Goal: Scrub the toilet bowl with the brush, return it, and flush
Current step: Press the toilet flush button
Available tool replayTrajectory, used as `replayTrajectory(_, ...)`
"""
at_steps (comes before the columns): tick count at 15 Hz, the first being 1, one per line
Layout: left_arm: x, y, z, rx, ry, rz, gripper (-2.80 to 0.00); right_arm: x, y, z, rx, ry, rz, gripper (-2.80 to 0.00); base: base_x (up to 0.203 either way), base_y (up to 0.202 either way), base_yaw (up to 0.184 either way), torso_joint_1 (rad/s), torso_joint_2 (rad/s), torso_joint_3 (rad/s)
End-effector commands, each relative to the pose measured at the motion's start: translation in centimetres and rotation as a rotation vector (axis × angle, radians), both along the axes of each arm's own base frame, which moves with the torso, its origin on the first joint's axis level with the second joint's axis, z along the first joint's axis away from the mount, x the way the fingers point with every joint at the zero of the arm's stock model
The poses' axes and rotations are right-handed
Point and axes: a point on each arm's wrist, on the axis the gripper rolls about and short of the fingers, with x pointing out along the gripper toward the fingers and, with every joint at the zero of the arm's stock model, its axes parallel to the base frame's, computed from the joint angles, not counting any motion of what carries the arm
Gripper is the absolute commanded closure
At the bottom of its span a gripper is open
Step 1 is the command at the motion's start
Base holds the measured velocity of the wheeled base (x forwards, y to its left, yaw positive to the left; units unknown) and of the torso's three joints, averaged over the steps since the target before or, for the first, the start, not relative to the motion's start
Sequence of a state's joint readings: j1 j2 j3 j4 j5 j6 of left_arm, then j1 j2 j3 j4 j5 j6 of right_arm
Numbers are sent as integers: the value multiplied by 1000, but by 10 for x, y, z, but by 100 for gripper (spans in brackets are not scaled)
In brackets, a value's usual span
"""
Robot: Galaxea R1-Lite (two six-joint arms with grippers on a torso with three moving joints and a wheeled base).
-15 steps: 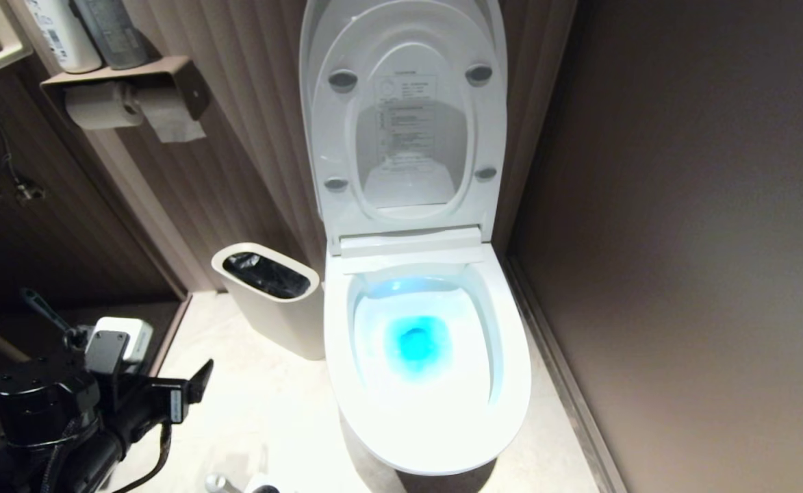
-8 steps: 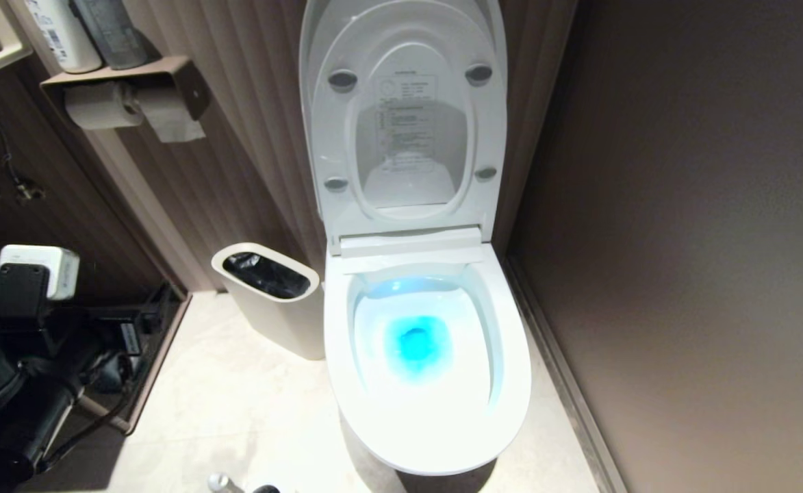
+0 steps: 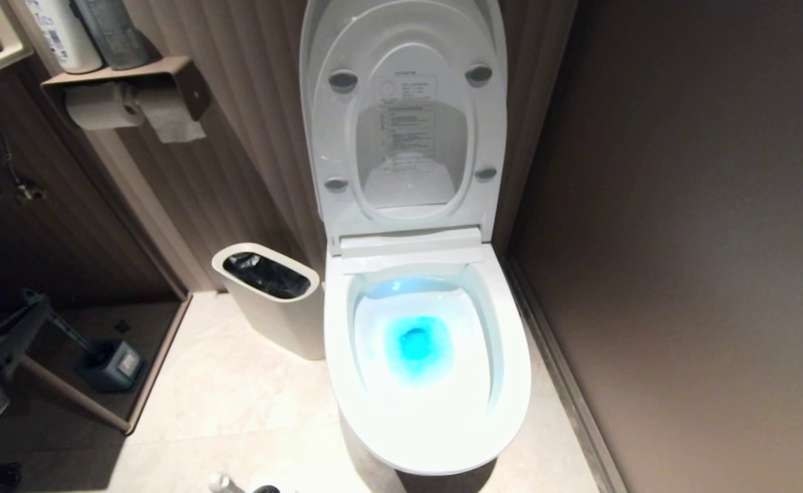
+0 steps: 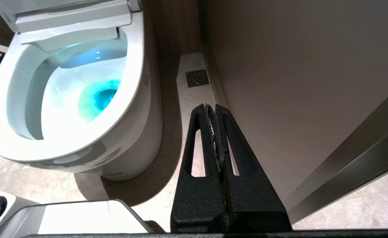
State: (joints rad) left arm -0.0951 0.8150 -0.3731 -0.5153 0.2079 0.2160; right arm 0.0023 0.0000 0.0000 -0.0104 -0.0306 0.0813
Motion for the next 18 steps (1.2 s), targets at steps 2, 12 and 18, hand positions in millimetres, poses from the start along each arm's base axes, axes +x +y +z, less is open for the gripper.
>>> replayTrajectory(2,-71,6,-3,-26,-27,-34,0,0,0,0,1,0,1,0,0,0,0,0,0,0)
replayTrajectory(12,-126,5,-11,-165,49,-10,0,0,0,0,0,0,1,0,0,0,0,0,0,0)
replayTrajectory(18,-155,-1,-53,-120,-9,-242,0,0,0,0,0,0,1,0,0,0,0,0,0,0)
